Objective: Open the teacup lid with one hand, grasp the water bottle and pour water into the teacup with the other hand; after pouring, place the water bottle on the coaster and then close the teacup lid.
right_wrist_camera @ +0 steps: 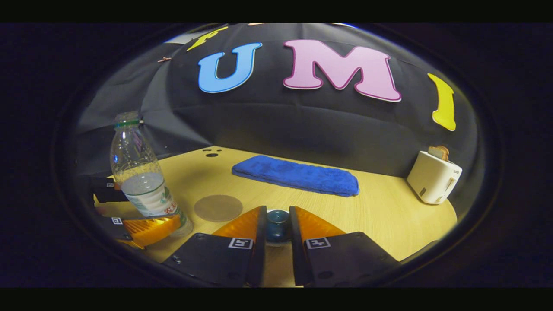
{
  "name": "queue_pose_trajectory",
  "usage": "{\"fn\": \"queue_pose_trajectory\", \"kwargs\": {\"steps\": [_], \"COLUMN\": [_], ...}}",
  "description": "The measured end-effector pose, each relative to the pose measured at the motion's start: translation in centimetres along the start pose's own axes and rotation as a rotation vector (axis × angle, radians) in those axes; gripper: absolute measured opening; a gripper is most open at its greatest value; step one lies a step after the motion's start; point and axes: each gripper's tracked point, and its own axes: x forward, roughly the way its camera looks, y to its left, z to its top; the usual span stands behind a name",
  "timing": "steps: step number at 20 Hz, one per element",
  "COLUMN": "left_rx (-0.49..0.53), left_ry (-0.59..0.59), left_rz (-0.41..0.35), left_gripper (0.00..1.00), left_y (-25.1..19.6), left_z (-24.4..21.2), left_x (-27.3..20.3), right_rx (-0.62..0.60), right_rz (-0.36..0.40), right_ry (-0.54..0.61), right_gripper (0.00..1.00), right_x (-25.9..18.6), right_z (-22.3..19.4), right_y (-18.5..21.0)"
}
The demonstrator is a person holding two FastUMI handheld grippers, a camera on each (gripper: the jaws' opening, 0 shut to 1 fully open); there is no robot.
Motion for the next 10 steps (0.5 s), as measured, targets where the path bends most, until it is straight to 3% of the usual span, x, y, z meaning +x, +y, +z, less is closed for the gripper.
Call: {"fn": "queue_pose_trajectory", "kwargs": {"steps": [1, 2, 6, 8, 9, 10], "left_rx": [0.002, 0.005, -0.001, -0.005, -0.009, -0.007], "left_ry": [-0.001, -0.003, 0.002, 0.000, 0.002, 0.005], "left_rz": [0.001, 0.002, 0.000, 0.004, 0.008, 0.016], "left_gripper": [0.93, 0.93, 0.93, 0.94, 0.80, 0.79], "left_y": [0.0, 0.1, -0.1, 0.1, 0.1, 0.2], "left_z": [0.1, 0.1, 0.0, 0.1, -0.1, 0.0], "left_x": [0.0, -0.1, 0.1, -0.2, -0.1, -0.1], "right_rx": [-0.001, 0.003, 0.032, 0.043, 0.041, 0.038], "right_rz": [-0.004, -0.006, -0.030, -0.057, -0.070, -0.082], "right_ry": [-0.011, -0.015, -0.048, -0.068, -0.073, -0.075], "right_gripper": [0.29, 0.24, 0.30, 0.26, 0.30, 0.29], "right_x": [-0.1, -0.4, -1.6, -2.5, -2.9, -3.3], "right_z": [0.3, 0.5, 1.9, 2.6, 2.8, 2.9], "right_y": [0.0, -0.1, -1.5, -2.8, -3.5, -4.2]}}
